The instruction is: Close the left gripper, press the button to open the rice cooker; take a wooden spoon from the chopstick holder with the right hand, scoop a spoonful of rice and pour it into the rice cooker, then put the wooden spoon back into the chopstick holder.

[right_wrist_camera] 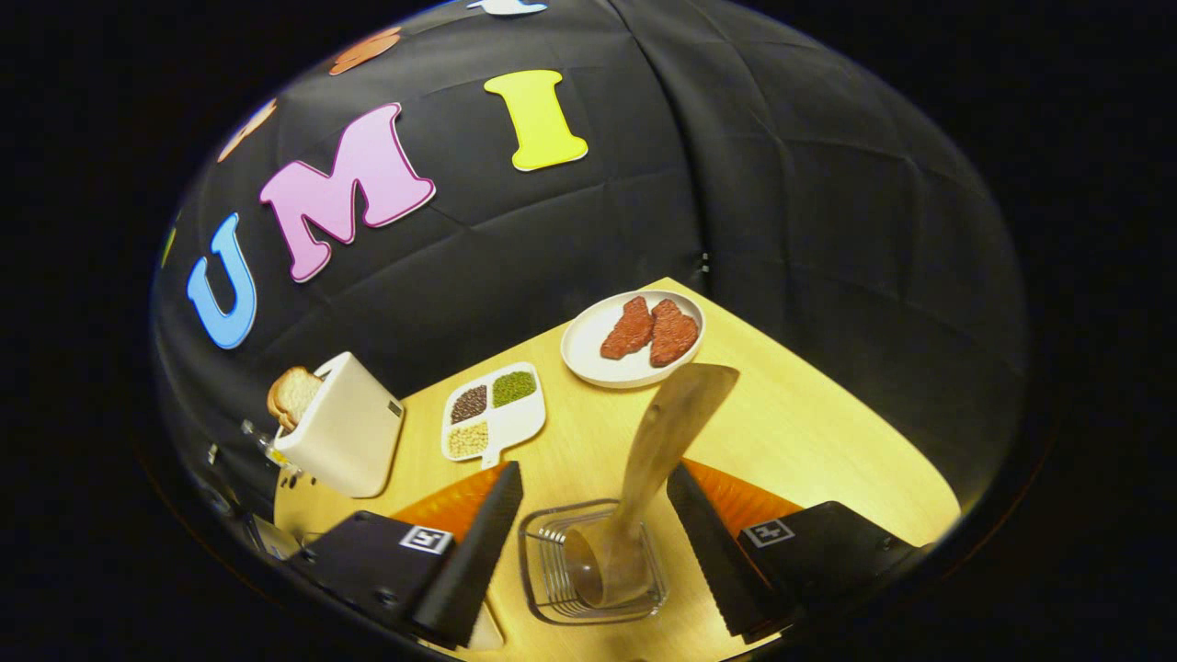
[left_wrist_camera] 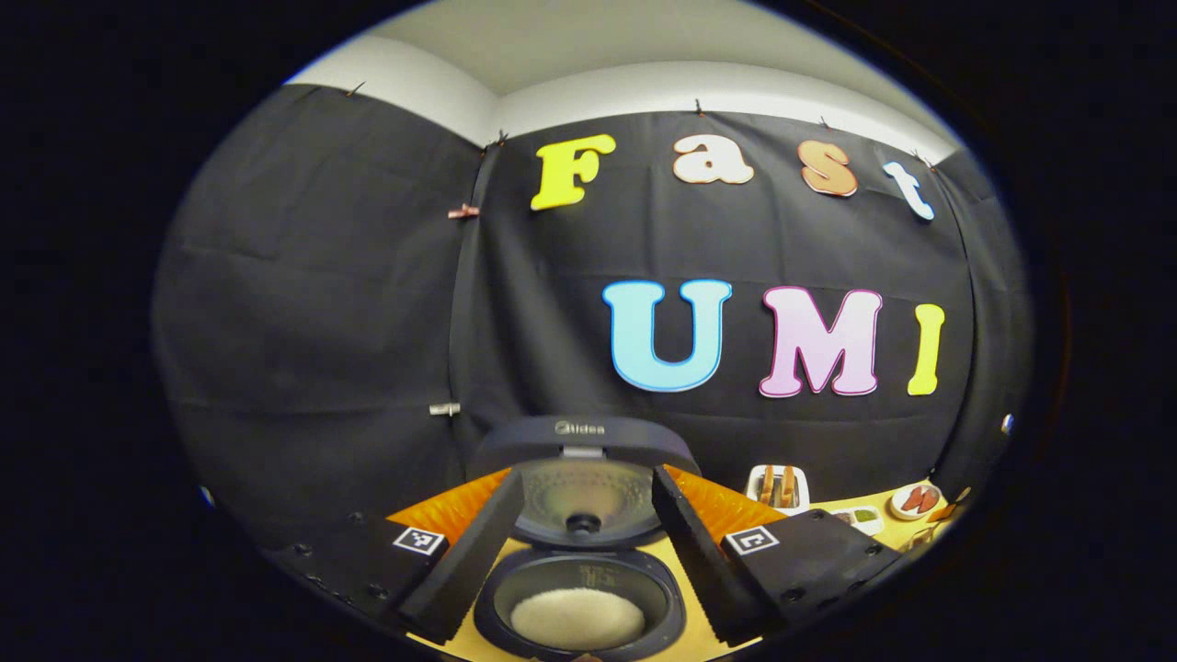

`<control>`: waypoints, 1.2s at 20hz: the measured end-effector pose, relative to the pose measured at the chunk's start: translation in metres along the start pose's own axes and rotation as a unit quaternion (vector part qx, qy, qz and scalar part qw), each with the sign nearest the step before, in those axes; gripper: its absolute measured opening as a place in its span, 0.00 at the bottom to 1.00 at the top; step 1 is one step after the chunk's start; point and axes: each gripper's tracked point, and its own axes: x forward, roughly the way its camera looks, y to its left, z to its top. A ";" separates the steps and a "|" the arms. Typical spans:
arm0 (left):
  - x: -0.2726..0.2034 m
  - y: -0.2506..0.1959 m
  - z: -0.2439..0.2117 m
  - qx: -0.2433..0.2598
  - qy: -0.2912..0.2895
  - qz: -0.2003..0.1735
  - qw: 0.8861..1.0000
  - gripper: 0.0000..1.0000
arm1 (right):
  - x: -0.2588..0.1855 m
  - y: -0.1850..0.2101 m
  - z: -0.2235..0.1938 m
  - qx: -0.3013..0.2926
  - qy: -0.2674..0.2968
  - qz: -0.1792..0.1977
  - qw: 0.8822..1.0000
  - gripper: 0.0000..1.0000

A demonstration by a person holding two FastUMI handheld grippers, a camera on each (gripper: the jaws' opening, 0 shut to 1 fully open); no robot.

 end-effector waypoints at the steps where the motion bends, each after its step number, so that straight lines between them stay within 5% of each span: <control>1: 0.007 0.000 0.008 0.012 -0.016 -0.007 1.000 0.95 | -0.010 -0.004 0.004 -0.012 -0.008 -0.005 1.000 0.99; 10: 0.084 0.000 0.035 0.057 -0.097 -0.050 0.992 0.99 | -0.121 -0.003 0.004 -0.077 -0.045 -0.010 0.996 0.99; 16: 0.117 0.005 0.011 0.061 -0.054 -0.058 0.995 0.99 | -0.156 -0.003 -0.021 -0.085 -0.031 -0.016 0.996 0.99; 24: 0.104 0.003 0.002 0.030 0.005 -0.064 0.997 0.97 | -0.151 0.025 -0.034 -0.101 -0.022 0.011 0.995 0.99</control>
